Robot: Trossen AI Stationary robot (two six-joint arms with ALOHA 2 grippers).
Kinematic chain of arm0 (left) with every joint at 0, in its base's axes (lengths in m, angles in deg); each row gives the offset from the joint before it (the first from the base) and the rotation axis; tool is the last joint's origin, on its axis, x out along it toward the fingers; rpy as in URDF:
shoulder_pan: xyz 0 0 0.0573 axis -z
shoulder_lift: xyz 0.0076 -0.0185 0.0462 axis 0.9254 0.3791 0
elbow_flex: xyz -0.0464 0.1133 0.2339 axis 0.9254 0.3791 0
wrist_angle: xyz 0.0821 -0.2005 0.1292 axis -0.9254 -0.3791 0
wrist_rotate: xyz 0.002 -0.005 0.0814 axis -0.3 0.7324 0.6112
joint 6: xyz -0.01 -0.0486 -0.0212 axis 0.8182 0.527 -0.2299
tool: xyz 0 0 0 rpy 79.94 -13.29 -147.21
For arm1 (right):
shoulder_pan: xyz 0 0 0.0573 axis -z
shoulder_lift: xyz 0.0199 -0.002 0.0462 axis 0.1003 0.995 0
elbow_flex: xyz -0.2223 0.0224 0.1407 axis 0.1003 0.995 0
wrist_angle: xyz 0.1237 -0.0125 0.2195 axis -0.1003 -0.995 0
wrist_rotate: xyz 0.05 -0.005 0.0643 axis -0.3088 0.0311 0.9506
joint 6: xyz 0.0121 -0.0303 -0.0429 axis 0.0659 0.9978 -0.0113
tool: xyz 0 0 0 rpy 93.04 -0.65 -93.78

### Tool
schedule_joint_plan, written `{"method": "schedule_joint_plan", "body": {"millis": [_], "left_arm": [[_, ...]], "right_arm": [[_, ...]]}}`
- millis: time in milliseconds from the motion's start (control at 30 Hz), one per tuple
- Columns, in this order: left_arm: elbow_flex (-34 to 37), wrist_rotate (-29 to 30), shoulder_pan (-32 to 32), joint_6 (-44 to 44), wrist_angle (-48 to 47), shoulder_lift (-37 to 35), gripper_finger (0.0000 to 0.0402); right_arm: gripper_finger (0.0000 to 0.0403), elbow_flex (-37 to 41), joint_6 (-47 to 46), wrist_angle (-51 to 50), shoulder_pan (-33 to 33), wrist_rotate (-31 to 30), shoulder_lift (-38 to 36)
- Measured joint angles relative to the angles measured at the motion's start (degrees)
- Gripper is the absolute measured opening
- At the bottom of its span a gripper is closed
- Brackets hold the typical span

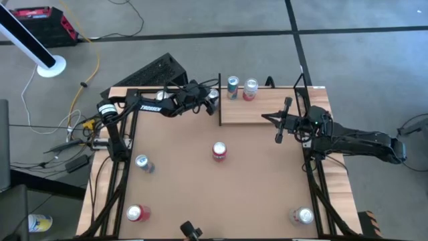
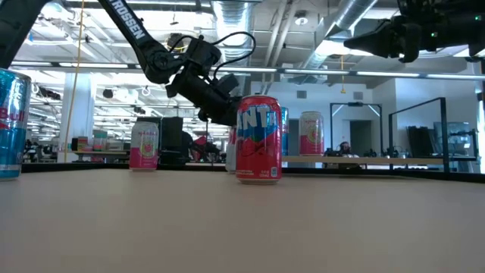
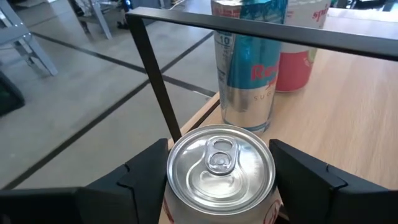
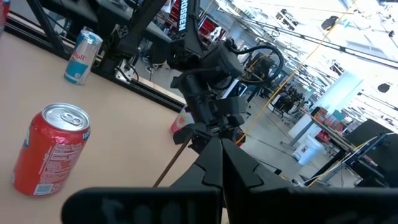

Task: Place canned beverage on shelf
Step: Put the top red-silver soda can on the shelf

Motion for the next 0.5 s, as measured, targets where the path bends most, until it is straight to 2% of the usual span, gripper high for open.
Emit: {"method": "schedule_joint_plan", "body": {"millis": [267, 500], "left_arm": [[0.35, 1.43, 1.00, -0.04, -4.71, -5.22, 0.0231], [0.17, 3.98, 3.12, 0.01, -12.41, -14.53, 0.0231]], "right_arm": [[0.0021, 0.00, 0.02, -0.14, 0.00, 0.00, -0.01], [0.0021, 0.00, 0.02, -0.14, 0.00, 0.02, -0.02]]}}
